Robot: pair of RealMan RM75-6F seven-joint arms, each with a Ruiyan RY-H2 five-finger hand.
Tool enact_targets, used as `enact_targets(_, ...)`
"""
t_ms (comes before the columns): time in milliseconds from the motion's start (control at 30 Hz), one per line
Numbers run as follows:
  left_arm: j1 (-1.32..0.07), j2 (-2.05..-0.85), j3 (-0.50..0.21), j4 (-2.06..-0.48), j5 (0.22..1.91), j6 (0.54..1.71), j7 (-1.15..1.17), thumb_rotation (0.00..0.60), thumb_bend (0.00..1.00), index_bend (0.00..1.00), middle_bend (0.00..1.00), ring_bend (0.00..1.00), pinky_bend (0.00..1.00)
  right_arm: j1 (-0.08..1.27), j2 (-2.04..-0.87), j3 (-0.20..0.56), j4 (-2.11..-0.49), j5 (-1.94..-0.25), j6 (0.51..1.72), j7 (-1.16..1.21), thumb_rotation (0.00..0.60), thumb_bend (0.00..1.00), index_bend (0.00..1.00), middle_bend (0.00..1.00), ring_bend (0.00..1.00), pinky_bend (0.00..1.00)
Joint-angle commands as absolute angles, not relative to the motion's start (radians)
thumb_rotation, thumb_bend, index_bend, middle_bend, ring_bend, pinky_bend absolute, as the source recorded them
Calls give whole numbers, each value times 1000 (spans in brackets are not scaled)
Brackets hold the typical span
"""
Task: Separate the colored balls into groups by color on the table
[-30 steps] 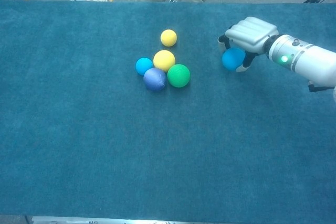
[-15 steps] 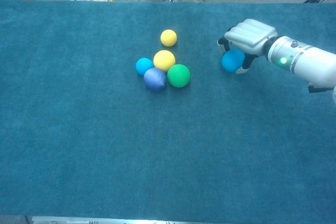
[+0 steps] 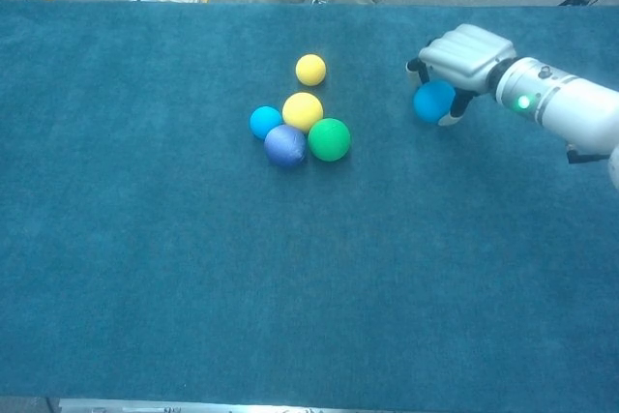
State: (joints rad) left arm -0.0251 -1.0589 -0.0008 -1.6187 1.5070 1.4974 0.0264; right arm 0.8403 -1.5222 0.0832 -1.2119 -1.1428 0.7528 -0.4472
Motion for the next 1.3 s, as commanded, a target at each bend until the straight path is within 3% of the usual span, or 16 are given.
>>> enact_targets(33,-26,-1059,-1,-1621,1507,1496,29,600,324,208,248,245,211,856,-1537,102,-1195,-1121,743,-457,600,130,414,436,231,291)
enact_targets(433,-19,-1055,2,-1633,1505,1504,40,600,325,208,248,245,210,928,-1609,141,-1087,-1005,688,-546,600,131,411,432,227,291)
enact_targets(767,-17,-1055,2,-1632,1504,1504,39,600,324,208,248,246,211,943,-1628,126,-1034,-887,655,-618,600,127,315,386,190,293)
enact_targets(1067,-18,-1057,2,-1631,1505,1503,38,600,325,208,248,246,210,949,-1584,114,-1097,-846,663,-637,600,118,175,313,144,302)
enact_targets(1300,-18,-1056,1,-1629,1506,1504,36,600,324,208,247,245,210,934,-1502,120,-1224,-910,720,-592,600,118,160,304,139,303)
